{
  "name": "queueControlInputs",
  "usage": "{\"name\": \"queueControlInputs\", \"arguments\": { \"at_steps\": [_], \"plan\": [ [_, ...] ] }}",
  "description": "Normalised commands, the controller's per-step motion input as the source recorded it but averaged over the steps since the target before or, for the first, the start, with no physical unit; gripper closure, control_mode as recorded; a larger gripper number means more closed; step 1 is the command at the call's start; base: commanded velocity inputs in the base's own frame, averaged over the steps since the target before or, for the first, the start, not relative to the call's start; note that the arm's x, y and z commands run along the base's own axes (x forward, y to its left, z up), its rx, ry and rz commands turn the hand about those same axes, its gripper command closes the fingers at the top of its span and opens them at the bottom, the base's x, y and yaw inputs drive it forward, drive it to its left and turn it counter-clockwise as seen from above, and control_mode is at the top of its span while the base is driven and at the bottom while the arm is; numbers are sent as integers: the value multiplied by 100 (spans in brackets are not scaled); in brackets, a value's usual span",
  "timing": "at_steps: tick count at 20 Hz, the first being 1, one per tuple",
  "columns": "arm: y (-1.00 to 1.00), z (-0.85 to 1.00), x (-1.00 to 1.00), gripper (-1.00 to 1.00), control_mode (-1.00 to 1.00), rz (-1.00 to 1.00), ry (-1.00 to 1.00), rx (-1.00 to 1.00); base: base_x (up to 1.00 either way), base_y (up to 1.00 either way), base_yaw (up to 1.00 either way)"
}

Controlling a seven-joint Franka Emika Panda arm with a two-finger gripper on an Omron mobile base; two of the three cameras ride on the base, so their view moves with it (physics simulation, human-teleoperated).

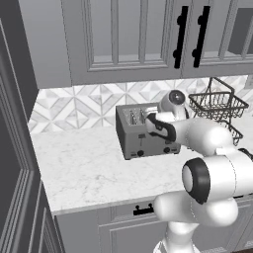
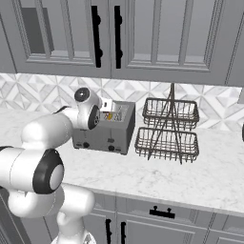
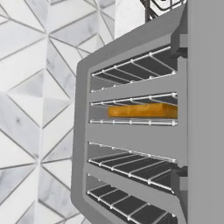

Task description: Start the toaster. Once the lever pops up, take the bread to the plate on the dining counter.

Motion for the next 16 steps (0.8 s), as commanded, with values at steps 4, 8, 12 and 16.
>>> {"name": "queueControlInputs", "arguments": {
  "at_steps": [4,8,12,16],
  "plan": [
    [0,-8,2,-100,-100,0,0,0,0,0,0],
    [0,-23,8,-100,-100,0,0,0,0,0,0],
    [0,-20,11,-100,-100,0,0,0,0,0,0],
    [0,-12,13,-100,-100,0,0,0,0,0,0]
  ]
}}
